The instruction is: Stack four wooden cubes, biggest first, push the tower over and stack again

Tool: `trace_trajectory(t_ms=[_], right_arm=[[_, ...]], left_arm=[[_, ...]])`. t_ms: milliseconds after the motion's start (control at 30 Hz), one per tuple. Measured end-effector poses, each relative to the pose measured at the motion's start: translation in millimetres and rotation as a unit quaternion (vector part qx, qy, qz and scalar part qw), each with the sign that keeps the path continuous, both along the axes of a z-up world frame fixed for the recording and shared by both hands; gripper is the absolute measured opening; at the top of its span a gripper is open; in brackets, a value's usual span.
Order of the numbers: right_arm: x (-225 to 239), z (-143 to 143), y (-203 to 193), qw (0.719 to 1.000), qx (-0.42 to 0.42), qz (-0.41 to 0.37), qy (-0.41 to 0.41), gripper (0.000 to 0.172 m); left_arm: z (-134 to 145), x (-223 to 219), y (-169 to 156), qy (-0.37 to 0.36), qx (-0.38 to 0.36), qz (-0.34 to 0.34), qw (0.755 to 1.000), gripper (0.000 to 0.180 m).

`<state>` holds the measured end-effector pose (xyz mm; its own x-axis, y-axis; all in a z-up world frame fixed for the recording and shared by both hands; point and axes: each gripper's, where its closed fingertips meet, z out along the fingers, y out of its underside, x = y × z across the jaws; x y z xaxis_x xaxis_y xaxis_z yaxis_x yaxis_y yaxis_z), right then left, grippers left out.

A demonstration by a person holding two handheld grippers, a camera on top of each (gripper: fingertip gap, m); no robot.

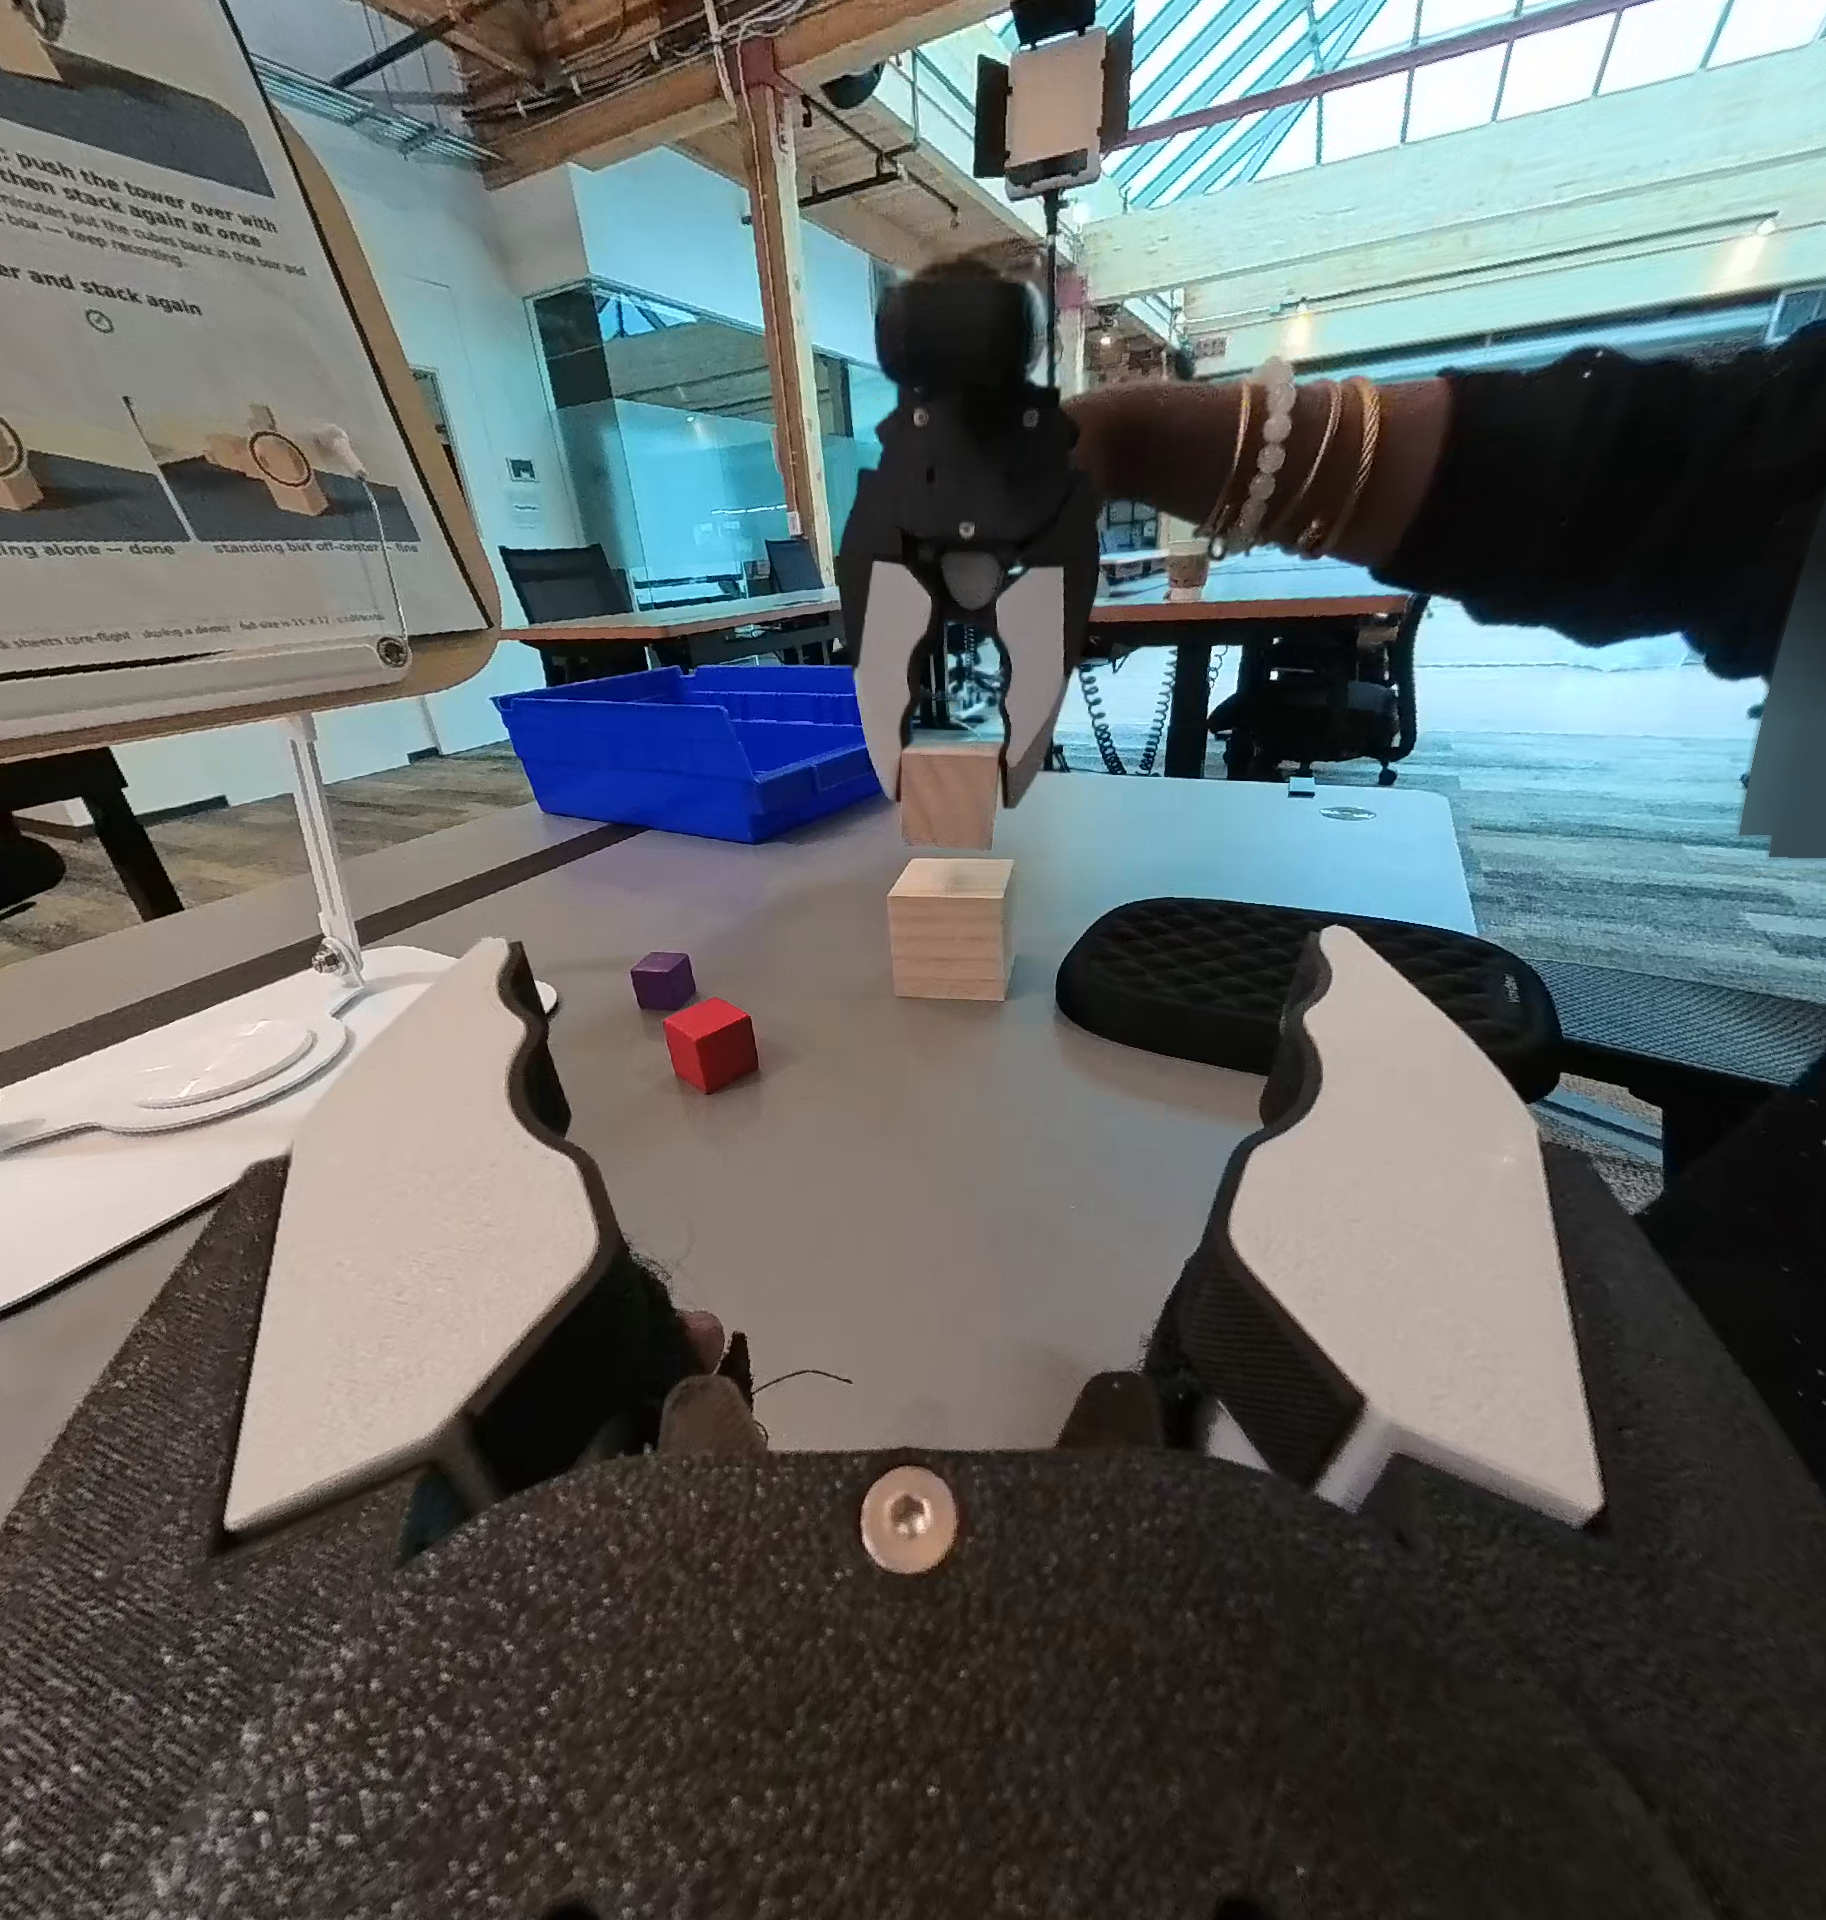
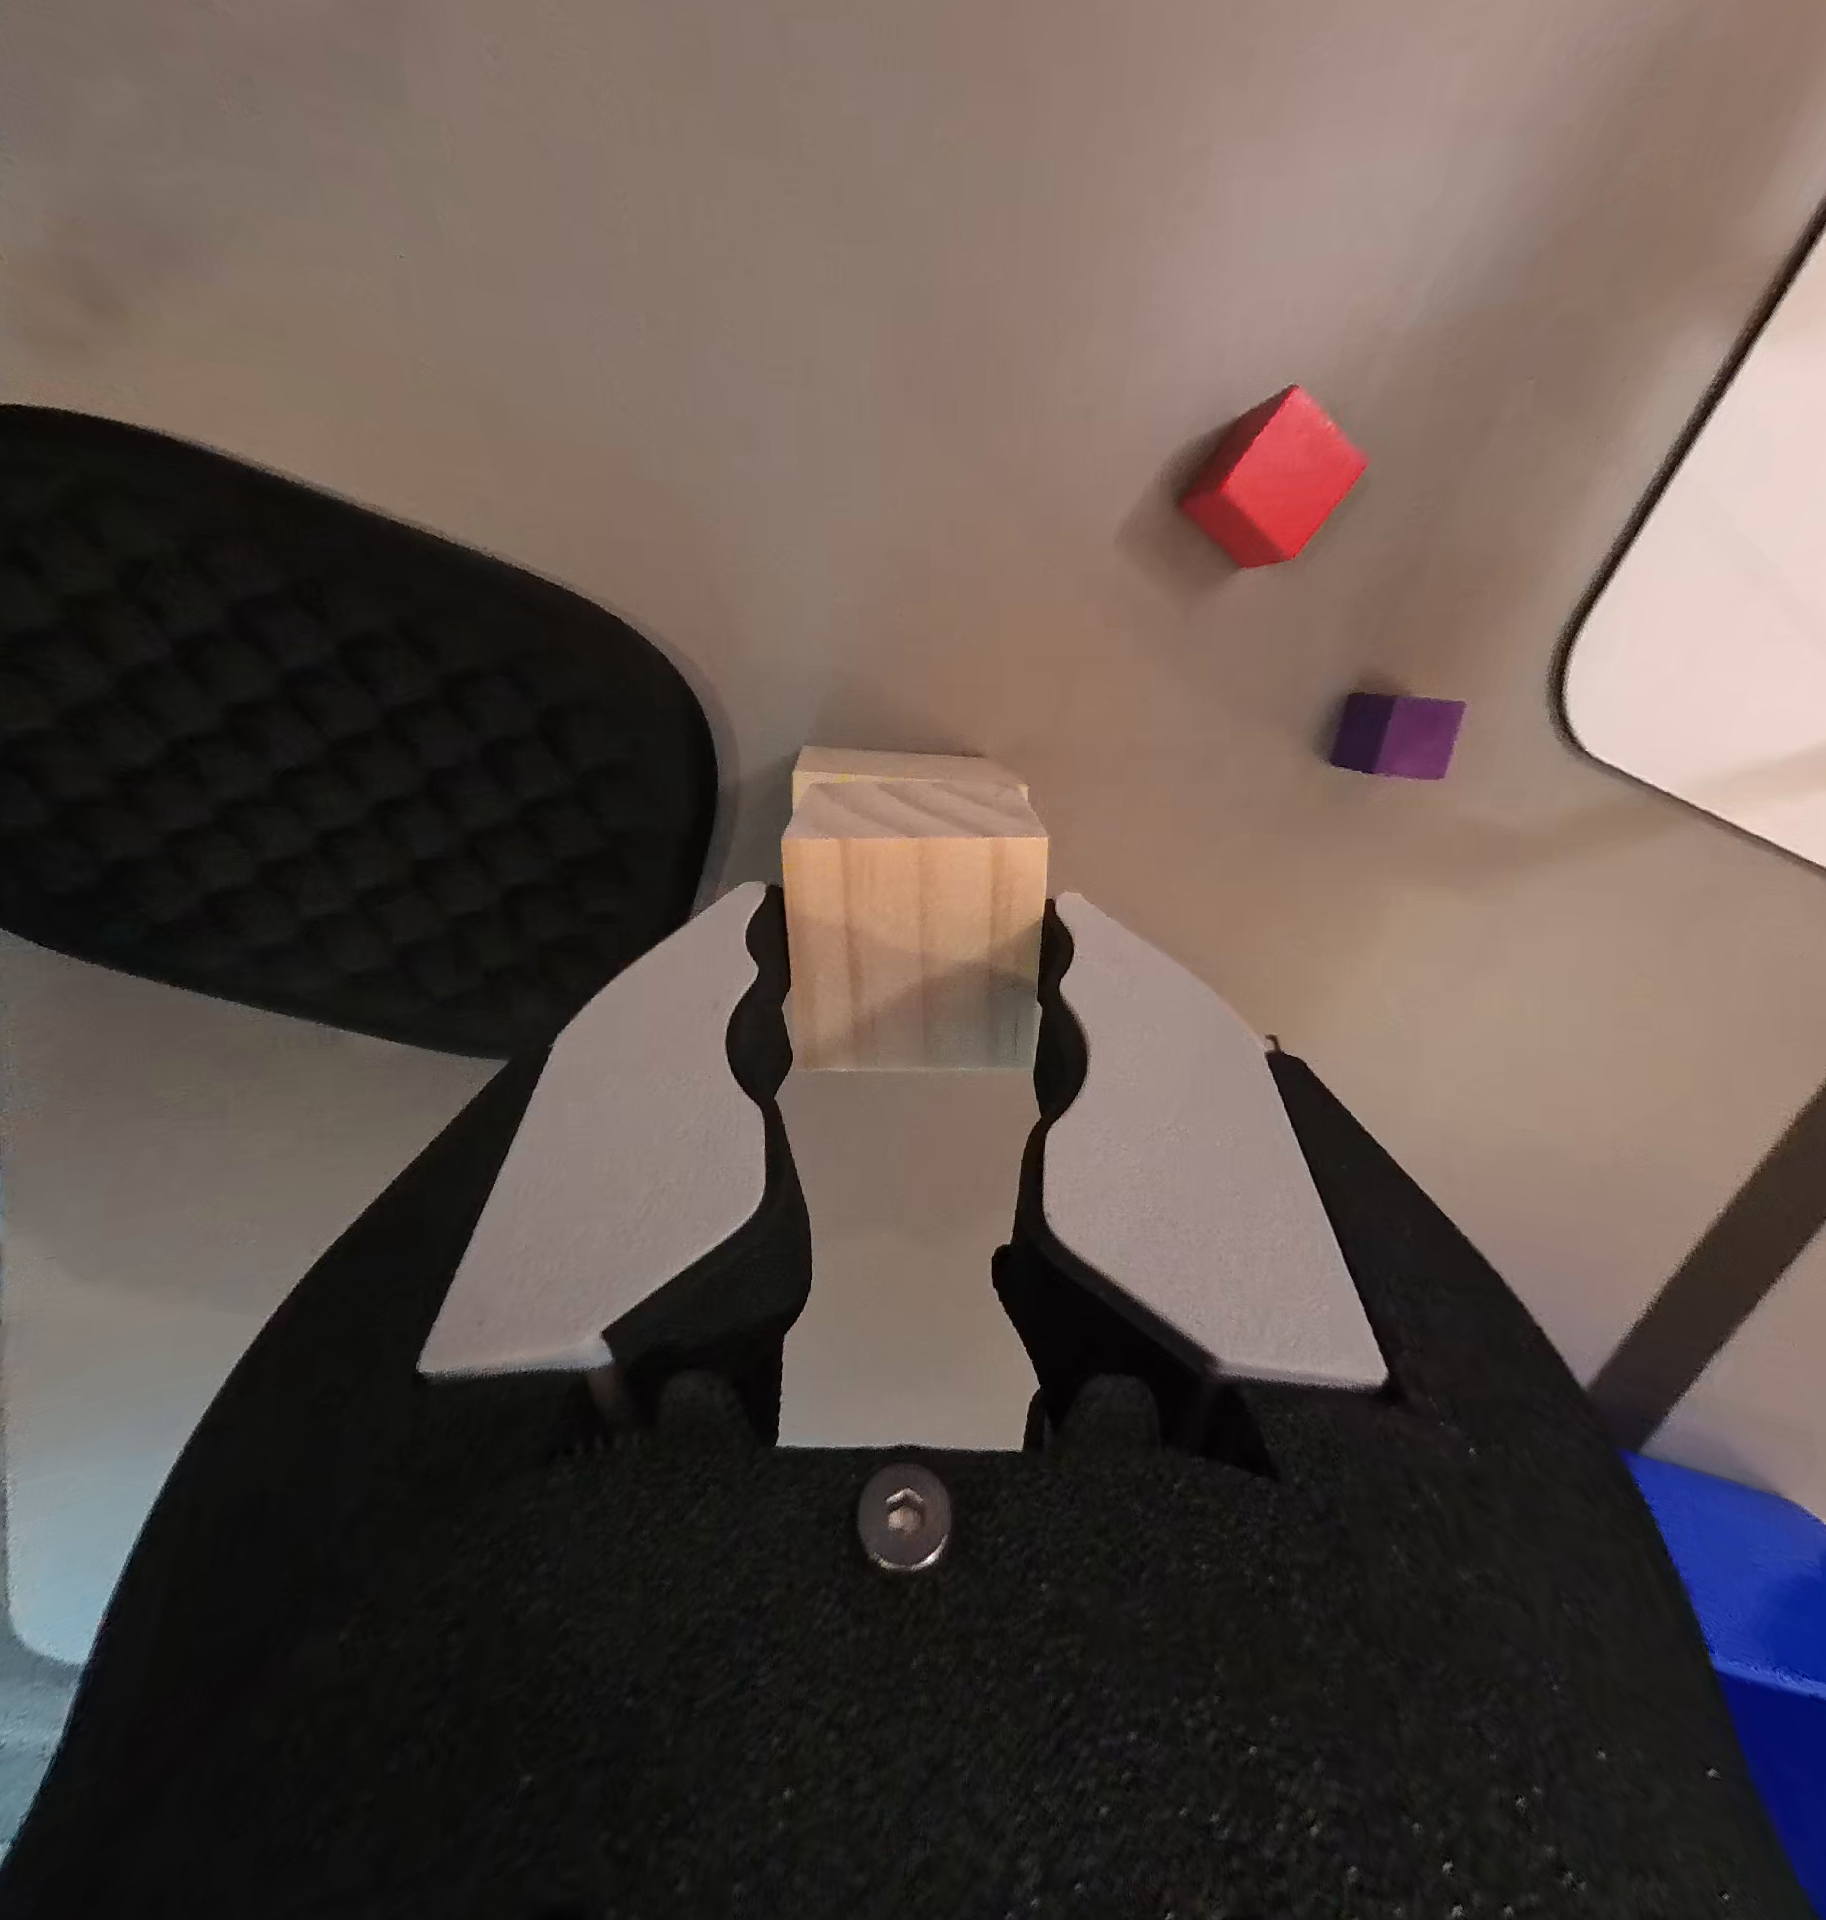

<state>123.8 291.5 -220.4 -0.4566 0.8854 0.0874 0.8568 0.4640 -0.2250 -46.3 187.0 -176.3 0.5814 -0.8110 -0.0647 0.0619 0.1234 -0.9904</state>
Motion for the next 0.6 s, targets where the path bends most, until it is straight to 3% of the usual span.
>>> trace_trajectory(t_ms=[600], right_arm=[[9.6, -21.5, 6.0, 0.999, -0.021, -0.024, -0.021, 0.045]], left_arm=[[-1.0, 1.0, 0.8, 0.004, 0.0, 0.001, 1.0, 0.13]])
